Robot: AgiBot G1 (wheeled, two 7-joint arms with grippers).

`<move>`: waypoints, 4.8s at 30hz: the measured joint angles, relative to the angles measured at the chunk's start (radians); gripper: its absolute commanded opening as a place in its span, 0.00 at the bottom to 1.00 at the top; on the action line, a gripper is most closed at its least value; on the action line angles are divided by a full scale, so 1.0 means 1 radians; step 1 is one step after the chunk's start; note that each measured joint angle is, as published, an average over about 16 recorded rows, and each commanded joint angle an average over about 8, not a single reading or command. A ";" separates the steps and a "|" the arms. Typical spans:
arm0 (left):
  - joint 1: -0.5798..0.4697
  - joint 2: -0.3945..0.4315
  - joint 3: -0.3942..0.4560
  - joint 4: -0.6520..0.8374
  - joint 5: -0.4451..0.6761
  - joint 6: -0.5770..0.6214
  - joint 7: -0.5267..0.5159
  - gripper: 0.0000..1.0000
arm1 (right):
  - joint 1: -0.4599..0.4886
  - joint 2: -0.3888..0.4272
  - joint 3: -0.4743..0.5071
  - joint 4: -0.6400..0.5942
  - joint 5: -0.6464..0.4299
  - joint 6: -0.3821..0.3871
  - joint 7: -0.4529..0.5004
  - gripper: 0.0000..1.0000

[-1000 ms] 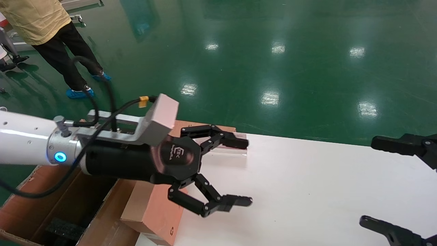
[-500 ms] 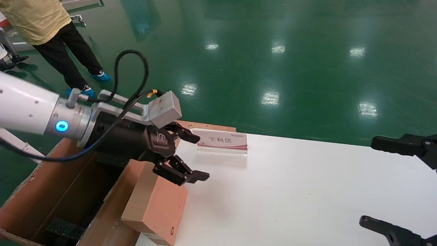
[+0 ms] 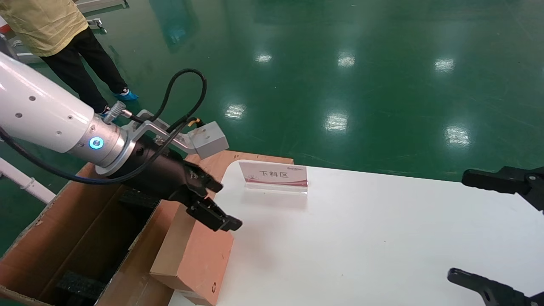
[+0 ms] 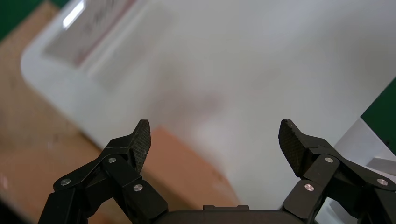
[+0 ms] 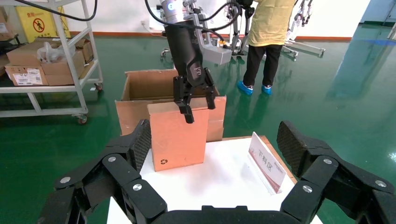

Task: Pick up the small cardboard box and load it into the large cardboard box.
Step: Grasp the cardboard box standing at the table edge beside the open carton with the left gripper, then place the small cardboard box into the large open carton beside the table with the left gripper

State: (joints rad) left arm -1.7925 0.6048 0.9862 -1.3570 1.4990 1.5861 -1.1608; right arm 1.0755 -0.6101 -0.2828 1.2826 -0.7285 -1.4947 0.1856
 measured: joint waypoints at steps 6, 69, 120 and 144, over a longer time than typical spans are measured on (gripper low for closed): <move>-0.123 0.015 0.180 -0.001 0.016 0.001 -0.136 1.00 | 0.000 0.000 0.000 0.000 0.000 0.000 0.000 1.00; -0.493 0.180 0.989 -0.001 -0.151 -0.113 -0.497 1.00 | 0.001 0.002 -0.004 0.000 0.003 0.002 -0.002 0.86; -0.635 0.164 0.954 0.017 -0.153 -0.065 -0.485 0.00 | 0.001 0.002 -0.005 -0.001 0.004 0.002 -0.003 0.00; -1.214 0.188 1.228 0.159 -0.161 0.069 -0.310 0.00 | 0.002 0.002 -0.007 -0.001 0.005 0.003 -0.004 0.00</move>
State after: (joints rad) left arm -3.0069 0.7925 2.2143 -1.1980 1.3377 1.6552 -1.4708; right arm 1.0773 -0.6077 -0.2893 1.2814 -0.7239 -1.4921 0.1821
